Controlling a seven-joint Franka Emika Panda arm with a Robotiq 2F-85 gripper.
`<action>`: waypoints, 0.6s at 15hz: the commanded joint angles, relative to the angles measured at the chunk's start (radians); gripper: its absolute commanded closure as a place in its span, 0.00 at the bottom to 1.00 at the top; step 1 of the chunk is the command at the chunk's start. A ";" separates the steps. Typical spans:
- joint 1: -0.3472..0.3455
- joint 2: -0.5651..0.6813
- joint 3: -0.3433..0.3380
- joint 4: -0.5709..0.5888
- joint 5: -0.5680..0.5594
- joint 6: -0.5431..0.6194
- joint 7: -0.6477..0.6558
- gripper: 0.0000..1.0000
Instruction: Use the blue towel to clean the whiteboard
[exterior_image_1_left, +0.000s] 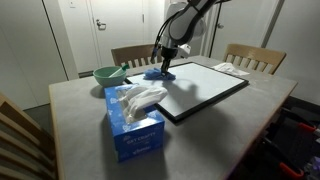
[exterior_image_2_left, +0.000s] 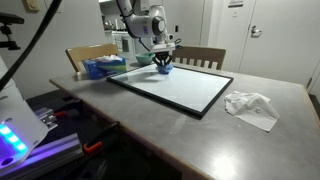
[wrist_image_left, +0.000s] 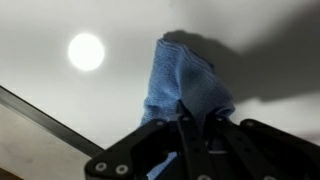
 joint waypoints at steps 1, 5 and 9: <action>-0.055 0.075 0.060 -0.001 0.074 -0.010 -0.076 0.97; -0.070 0.042 0.058 -0.017 0.106 -0.029 -0.071 0.97; -0.053 -0.006 0.012 -0.031 0.087 -0.039 -0.036 0.97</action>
